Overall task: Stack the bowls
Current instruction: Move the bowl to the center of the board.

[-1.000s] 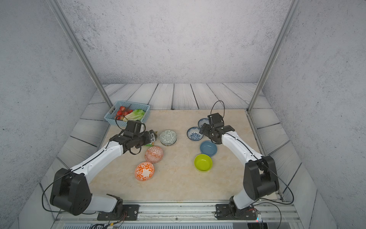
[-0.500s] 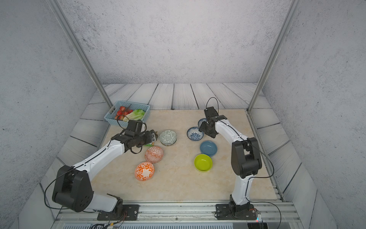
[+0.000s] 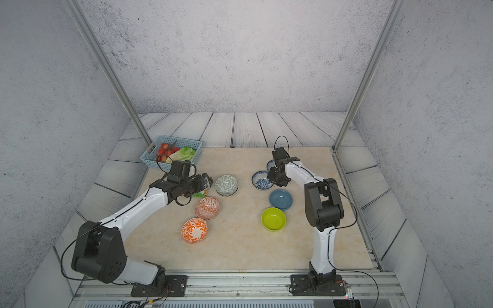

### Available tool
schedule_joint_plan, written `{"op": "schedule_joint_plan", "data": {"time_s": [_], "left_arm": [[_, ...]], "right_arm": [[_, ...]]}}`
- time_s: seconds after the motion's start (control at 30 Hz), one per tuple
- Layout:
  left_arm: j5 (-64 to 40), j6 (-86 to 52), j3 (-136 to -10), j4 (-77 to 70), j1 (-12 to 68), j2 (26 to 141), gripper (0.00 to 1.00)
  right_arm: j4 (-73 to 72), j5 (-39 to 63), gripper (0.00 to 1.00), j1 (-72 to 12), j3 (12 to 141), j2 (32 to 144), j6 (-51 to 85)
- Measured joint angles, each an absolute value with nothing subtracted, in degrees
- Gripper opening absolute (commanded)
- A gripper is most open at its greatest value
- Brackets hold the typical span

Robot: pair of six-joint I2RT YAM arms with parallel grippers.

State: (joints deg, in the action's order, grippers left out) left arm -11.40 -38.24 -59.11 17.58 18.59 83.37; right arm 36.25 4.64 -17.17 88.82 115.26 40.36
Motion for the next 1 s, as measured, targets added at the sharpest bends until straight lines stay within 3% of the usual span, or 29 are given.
{"op": "schedule_joint_plan", "data": {"time_s": [0.17,0.37,0.57,0.73,1.0], "left_arm": [[-12.2,-38.9,-59.1,17.4,18.0,84.2,0.89],[-12.8,-39.1,-59.1,16.8,17.4,84.4,0.88],[-13.4,-39.1,-59.1,16.5,16.9,84.9,0.90],[-13.4,-39.2,-59.1,16.5,16.8,84.9,0.99],[-13.3,-39.4,-59.1,16.5,16.8,84.9,1.00]], "right_arm": [[36.2,4.9,0.16,-17.2,88.8,115.5,40.2],[36.1,6.3,0.00,-17.2,88.8,115.4,40.0],[35.6,8.4,0.00,-17.2,88.6,114.8,39.9],[35.3,9.0,0.00,-18.1,86.9,112.9,39.7],[35.2,10.1,0.00,-21.2,83.5,110.6,39.0]]}}
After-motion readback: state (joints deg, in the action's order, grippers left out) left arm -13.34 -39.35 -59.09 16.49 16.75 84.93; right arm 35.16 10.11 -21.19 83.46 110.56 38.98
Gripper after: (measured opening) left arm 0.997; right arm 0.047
